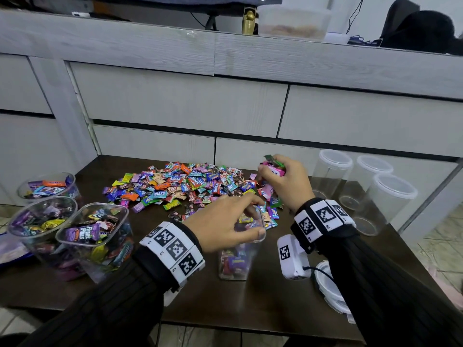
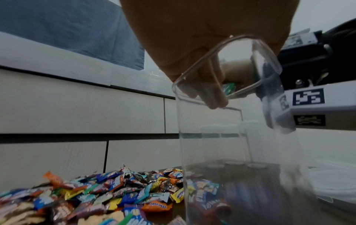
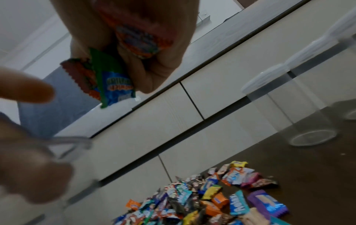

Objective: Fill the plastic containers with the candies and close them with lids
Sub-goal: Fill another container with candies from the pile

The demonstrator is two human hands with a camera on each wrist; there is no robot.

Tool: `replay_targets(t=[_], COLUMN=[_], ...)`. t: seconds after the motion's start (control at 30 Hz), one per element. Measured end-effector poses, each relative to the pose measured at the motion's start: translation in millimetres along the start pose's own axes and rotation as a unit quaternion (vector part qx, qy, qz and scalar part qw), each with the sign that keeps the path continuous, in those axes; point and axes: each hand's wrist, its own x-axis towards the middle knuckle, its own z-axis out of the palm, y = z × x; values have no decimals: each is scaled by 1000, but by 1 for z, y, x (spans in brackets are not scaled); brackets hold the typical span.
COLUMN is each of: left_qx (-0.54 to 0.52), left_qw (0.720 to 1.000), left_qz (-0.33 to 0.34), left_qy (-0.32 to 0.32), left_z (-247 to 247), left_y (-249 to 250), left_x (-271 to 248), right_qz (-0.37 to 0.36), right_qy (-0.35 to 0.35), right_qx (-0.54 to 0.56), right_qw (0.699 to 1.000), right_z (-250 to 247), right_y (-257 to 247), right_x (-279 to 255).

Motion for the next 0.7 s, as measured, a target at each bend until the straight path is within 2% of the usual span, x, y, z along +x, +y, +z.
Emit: replay_targets(t=[0.07, 0.17, 0.23, 0.37, 0.43, 0.57, 0.7], left_qx=[-35, -39, -48, -149, -187, -175, -174], left_qw=[999, 995, 993, 983, 976, 975, 973], left_qz=[7, 37, 25, -62, -83, -117, -132], left_qy=[15, 78, 105, 83, 76, 76, 74], left_z=[1, 4, 6, 11, 17, 30, 36], left_y=[-4, -11, -16, -31, -40, -46, -47], left_x=[-2, -9, -13, -17, -20, -24, -24], right_qz=[-14, -30, -32, -30, -33, -44, -46], right_qy=[19, 35, 38, 22, 7, -35, -39], right_qx=[29, 74, 94, 106, 109, 110, 124], right_qw=[999, 996, 994, 994, 993, 992, 990], right_z=[4, 14, 22, 34, 39, 46, 49], right_y=[-12, -28, -35, -39, -38, -39, -43], right_x=[2, -1, -5, -16, -22, -31, -32])
